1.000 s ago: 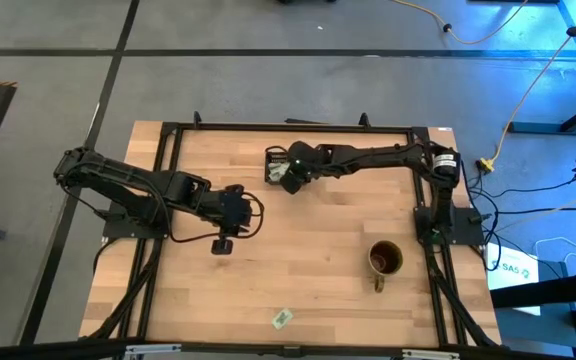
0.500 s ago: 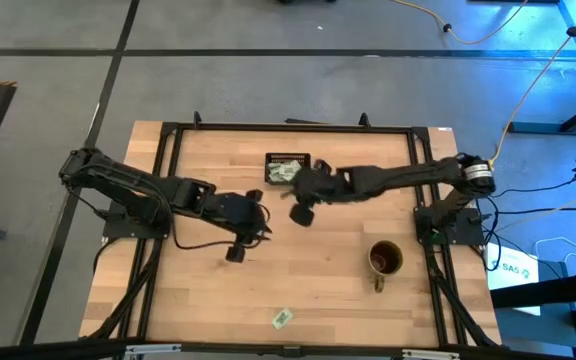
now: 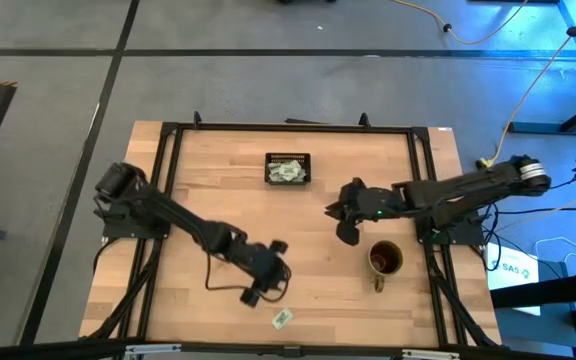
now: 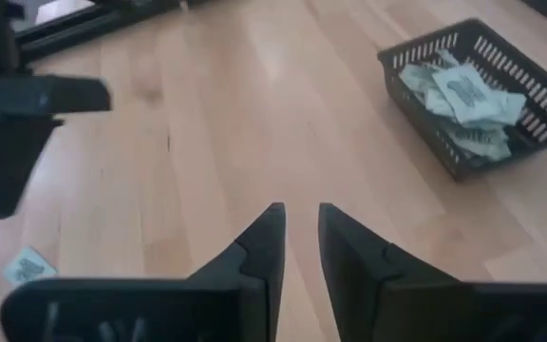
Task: Pick and place Stevia / Truvia into bins
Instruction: Put the white stevia packet into the black bin
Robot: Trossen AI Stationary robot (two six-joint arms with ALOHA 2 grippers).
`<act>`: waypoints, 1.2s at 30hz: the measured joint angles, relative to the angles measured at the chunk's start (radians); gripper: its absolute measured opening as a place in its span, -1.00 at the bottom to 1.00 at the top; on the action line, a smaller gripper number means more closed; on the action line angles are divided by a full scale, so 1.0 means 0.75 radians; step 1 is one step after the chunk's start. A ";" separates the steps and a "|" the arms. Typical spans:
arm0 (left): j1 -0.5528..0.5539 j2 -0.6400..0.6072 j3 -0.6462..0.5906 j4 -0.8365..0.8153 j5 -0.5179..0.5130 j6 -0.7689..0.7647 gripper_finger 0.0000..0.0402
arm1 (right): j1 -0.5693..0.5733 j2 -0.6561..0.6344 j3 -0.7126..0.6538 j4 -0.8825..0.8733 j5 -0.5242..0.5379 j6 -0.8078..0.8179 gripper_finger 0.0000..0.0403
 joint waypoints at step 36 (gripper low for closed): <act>-0.211 0.575 0.397 -0.303 -0.180 -0.379 -0.50 | 0.011 -0.043 -0.103 -0.014 -0.001 -0.014 -0.65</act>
